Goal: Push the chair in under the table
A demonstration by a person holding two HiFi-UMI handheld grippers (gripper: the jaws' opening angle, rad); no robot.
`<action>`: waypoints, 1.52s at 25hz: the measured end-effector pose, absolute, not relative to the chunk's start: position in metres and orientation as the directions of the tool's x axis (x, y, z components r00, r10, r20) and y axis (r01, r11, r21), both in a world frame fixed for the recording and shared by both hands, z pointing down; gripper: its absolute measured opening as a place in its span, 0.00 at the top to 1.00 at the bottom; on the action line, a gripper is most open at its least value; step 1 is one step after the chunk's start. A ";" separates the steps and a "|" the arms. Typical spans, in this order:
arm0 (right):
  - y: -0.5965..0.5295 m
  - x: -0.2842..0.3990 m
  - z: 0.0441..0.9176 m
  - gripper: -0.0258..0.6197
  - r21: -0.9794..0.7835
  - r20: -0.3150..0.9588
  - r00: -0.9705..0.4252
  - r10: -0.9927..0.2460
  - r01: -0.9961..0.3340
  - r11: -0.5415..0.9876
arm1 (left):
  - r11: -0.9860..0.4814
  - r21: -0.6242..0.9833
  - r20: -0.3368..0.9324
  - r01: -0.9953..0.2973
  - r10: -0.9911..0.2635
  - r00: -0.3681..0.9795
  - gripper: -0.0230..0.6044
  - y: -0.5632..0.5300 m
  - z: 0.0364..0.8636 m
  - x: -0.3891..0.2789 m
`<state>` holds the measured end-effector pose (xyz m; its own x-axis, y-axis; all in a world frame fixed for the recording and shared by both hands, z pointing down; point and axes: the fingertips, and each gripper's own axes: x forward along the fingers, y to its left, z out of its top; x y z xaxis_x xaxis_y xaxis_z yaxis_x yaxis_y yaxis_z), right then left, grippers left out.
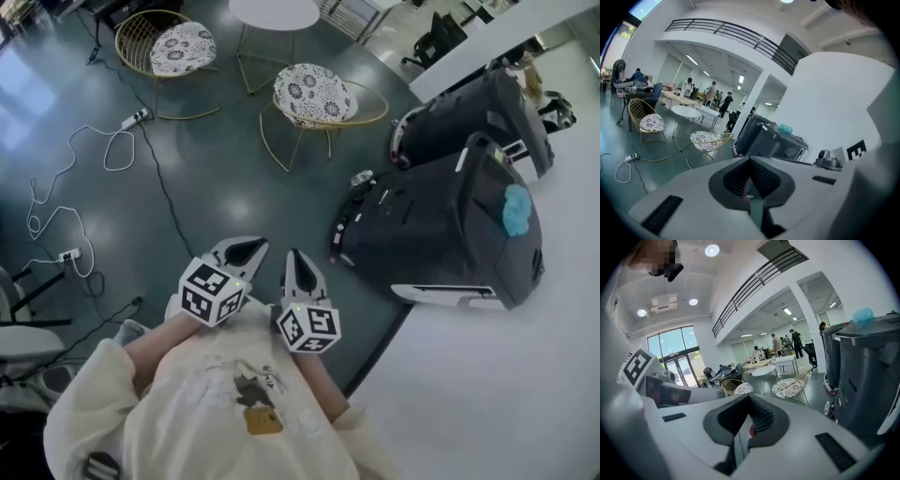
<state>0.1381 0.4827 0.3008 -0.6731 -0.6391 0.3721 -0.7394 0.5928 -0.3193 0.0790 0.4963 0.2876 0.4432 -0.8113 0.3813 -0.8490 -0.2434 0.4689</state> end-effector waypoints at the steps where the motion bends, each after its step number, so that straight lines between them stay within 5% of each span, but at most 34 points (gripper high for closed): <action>1: 0.480 0.131 0.299 0.95 -0.325 0.361 -0.680 -0.639 -0.733 0.597 | -0.250 0.468 0.377 -0.848 -0.811 0.448 0.95 0.494 0.287 0.074; 19: 0.428 0.028 0.328 0.95 -0.361 0.413 -0.676 -0.610 -0.736 0.573 | -0.143 0.560 0.411 -0.816 -0.807 0.423 0.95 0.457 0.328 -0.041; 38: 0.084 0.154 0.312 0.95 -0.455 0.334 -0.615 -0.715 -0.769 0.449 | -0.189 0.378 0.469 -0.906 -0.805 0.363 0.95 0.143 0.292 0.046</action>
<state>0.1539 0.0839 0.3120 -0.6145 -0.7148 0.3337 -0.7691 0.4488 -0.4550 0.0456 0.1426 0.2915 0.3634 -0.8050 0.4689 -0.9063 -0.1888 0.3781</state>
